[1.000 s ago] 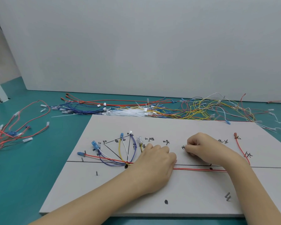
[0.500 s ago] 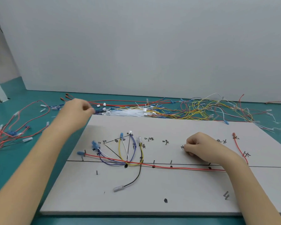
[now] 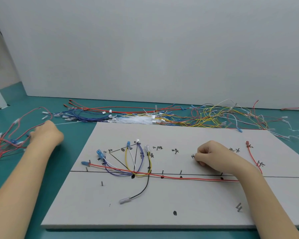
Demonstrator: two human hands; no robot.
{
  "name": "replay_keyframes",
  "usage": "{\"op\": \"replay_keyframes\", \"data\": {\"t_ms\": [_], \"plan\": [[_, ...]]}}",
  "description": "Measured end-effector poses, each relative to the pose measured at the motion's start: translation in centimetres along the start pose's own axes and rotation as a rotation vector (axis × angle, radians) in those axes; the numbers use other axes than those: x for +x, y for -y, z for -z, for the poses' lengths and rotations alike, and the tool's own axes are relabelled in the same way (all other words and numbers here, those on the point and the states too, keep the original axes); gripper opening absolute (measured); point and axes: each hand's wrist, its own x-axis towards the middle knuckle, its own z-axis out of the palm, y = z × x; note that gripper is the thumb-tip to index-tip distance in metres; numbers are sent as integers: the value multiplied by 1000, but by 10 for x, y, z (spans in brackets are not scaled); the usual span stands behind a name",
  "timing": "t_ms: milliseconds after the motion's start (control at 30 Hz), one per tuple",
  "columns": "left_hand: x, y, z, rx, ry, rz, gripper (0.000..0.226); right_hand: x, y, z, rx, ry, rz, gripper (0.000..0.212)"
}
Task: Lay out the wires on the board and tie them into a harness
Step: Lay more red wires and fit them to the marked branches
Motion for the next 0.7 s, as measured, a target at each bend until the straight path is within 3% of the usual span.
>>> {"op": "replay_keyframes", "data": {"t_ms": [167,300,433,500,567,600,700], "plan": [[-14,-14,-7,-172,-94,-157,30,1,-1,-1,-5,-6,-6,35],[-53,-53,-6,-382,-367,-623,28,2,-1,-1,0,-18,-13,36],[-105,-85,-3,-545,-350,-967,23,2,1,-2,6,-91,-8,35],[-124,-91,-1,-558,-302,-1088,22,2,6,-3,7,-266,15,30],[-140,-94,1,-551,-273,-1155,22,0,19,-4,157,-438,104,25],[-147,-96,2,-550,-265,-1180,22,-2,29,-6,305,-447,163,23],[-173,-100,4,-570,-220,-1273,22,-11,62,-16,698,-196,251,18]]}}
